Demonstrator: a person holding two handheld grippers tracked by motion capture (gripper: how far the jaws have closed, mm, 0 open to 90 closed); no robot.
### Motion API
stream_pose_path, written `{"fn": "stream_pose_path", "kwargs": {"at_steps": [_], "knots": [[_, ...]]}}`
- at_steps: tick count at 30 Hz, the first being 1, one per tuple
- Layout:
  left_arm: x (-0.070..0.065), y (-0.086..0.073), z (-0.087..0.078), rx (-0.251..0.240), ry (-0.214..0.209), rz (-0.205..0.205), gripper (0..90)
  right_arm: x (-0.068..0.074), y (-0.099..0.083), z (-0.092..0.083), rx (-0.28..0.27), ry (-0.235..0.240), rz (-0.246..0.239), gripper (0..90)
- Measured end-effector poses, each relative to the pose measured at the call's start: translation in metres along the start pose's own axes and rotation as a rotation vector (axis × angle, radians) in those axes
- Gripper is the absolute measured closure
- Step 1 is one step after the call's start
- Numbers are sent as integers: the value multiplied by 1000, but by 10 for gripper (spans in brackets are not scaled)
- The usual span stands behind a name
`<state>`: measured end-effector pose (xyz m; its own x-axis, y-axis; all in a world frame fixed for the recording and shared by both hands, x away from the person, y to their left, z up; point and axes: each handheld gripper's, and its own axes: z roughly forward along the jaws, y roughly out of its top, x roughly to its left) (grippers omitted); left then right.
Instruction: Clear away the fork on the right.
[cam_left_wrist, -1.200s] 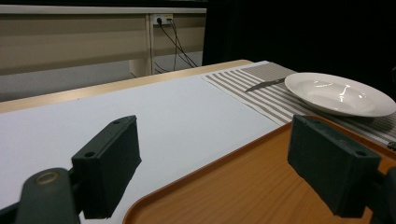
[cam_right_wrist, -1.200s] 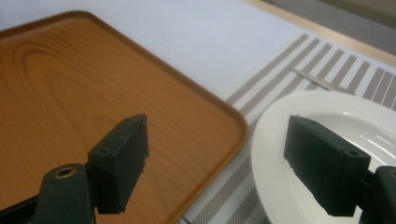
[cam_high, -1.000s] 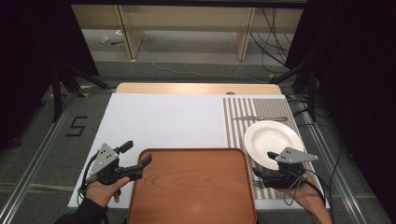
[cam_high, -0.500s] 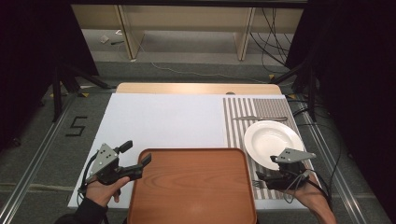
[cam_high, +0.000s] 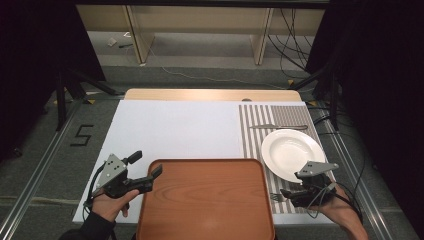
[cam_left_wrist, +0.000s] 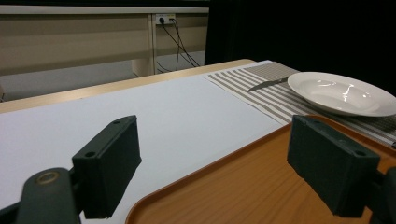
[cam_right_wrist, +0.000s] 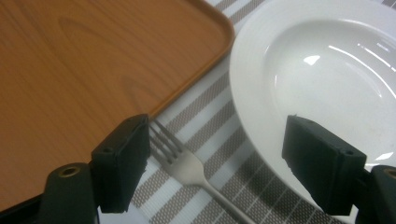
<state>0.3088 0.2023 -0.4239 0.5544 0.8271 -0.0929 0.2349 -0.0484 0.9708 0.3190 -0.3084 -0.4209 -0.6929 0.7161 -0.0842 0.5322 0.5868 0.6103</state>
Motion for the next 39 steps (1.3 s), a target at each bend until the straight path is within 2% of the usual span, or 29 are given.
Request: {"fn": "stream_pose_path", "kwargs": {"at_steps": [3, 4, 10, 11, 23, 29, 37, 39], "knots": [[0, 0, 0, 0, 0, 1, 168, 0, -1, 0, 18, 8, -2, 244], [0, 0, -1, -1, 0, 2, 168, 0, -2, 1, 46, 19, -8, 248], [1, 0, -1, -3, 1, -1, 168, -1, -6, 2, 101, 36, -20, 260], [0, 0, -1, -2, 1, -1, 168, -2, -8, 2, 127, 39, -24, 266], [0, 0, 0, -1, 0, 1, 168, -8, -17, 8, 241, 14, -27, 310], [0, 0, 0, 0, 0, 1, 168, -13, -19, 11, 266, 9, -25, 350], [0, 0, 0, -1, -2, 3, 168, -16, -21, 16, 338, 9, -51, 424], [0, 0, 0, -1, -2, 2, 168, -17, -20, 17, 342, 7, -50, 434]]}}
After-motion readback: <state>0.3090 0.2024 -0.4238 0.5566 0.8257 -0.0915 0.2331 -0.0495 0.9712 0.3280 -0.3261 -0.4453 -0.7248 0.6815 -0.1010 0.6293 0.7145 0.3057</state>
